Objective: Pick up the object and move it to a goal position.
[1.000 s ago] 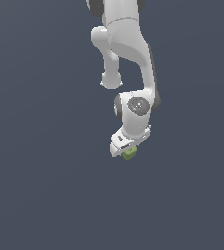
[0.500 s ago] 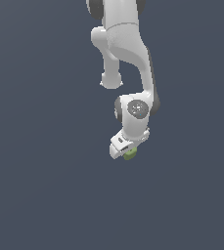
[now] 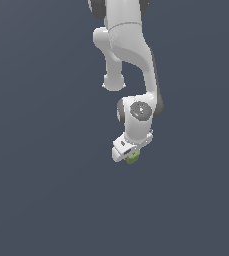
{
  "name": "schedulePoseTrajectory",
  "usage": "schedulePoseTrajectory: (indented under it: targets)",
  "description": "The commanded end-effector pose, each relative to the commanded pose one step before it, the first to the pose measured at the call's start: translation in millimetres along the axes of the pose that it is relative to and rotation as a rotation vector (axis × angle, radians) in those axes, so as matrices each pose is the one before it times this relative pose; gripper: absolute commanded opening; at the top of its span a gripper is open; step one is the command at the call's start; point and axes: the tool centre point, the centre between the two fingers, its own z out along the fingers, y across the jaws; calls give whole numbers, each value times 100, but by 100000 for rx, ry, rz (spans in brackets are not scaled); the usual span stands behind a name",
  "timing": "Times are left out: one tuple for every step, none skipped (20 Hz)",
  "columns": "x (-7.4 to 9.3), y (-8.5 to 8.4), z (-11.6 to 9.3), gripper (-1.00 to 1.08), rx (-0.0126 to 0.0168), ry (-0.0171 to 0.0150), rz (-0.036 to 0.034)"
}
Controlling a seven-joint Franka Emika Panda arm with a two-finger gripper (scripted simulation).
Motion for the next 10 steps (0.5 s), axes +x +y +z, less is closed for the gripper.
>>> schedulePoseTrajectory:
  targets:
    - [15,167,-592,-100,-57,97,21]
    - [-8,93,-368,-100,0,0,0]
    - [-10,111,-437,-100,0,0,0]
    - [2,102,-499,-100,11,-6,-47]
    - [-12,145,-572,-100,0,0,0]
    - [-13,161,-637,-100,0,0,0]
    - [-14,177,-699,-100,0,0,0]
    - [-14,192,-759,-100,0,0,0]
    - [-14,206,-816,-100,0,0,0]
    - [-14,220,-872,-100,0,0,0]
